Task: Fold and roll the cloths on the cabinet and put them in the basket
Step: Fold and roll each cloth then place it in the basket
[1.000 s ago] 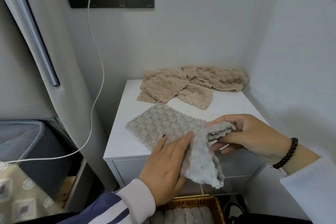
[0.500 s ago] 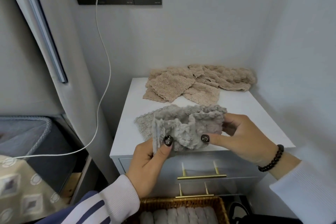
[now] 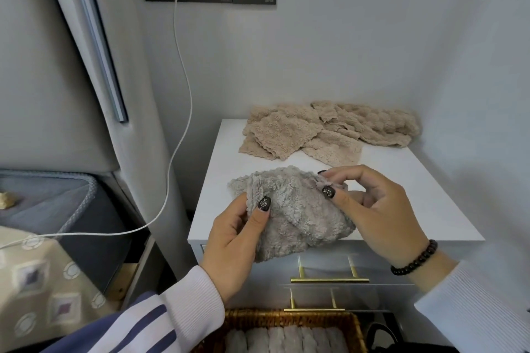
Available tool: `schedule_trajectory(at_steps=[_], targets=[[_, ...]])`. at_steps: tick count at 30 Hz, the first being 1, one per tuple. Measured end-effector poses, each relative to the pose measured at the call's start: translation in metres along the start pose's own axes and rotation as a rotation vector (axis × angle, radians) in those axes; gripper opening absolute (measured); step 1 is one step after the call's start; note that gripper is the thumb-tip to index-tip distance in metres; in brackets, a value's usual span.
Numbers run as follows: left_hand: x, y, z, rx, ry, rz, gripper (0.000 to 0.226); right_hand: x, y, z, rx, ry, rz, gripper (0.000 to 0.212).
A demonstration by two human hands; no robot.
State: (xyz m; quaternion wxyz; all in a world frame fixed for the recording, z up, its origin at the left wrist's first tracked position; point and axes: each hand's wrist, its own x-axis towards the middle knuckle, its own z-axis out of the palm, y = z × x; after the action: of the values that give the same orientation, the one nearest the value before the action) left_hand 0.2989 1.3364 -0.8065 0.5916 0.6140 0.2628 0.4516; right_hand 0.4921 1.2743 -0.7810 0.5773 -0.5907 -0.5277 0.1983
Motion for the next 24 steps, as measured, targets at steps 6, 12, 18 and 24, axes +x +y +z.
schedule_trajectory(at_steps=[6,12,18,24], targets=[[-0.001,-0.002,0.001,0.006,0.008,-0.011,0.031,0.002,-0.003,-0.004,-0.042,0.201,-0.022,0.014],[-0.001,0.000,0.003,0.012,0.020,-0.015,0.033,-0.003,-0.004,-0.006,-0.052,0.238,-0.119,0.011],[-0.001,0.000,0.005,0.000,0.046,-0.020,0.031,0.000,0.006,-0.004,0.036,0.308,-0.074,0.014],[-0.003,-0.002,0.002,0.008,0.062,-0.010,0.031,0.000,0.003,0.010,0.304,0.005,0.477,0.048]])
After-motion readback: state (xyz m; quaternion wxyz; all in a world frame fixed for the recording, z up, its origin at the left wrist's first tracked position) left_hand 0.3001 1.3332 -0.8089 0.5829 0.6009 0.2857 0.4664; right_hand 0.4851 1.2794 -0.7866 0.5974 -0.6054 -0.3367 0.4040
